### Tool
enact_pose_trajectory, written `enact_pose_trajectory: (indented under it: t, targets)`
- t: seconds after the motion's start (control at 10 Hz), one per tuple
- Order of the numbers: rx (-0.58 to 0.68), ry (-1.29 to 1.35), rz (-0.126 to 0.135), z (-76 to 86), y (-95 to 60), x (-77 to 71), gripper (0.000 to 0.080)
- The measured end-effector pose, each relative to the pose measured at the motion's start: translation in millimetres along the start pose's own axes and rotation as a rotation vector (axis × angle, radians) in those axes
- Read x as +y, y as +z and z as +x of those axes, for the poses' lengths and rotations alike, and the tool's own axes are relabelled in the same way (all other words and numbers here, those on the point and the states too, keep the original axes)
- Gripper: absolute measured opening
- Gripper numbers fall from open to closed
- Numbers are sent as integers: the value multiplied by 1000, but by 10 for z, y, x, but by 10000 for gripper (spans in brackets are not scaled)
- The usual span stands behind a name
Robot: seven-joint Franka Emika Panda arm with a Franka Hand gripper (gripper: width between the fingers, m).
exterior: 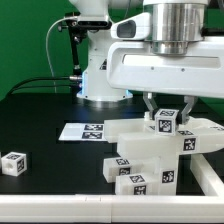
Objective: Assemble chair
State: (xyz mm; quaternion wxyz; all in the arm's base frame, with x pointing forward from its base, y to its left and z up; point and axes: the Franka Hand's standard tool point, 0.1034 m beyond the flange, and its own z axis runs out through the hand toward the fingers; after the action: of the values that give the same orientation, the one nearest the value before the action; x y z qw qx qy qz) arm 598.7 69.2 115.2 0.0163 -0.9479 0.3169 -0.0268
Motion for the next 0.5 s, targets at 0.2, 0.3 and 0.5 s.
enact_pose_trajectory:
  t: [0.2, 0.3, 0.5]
  targets:
    - [12, 294, 14, -7, 5, -28, 284]
    - [14, 438, 20, -5, 7, -42, 284]
    - [8, 618, 68, 33, 7, -70, 284]
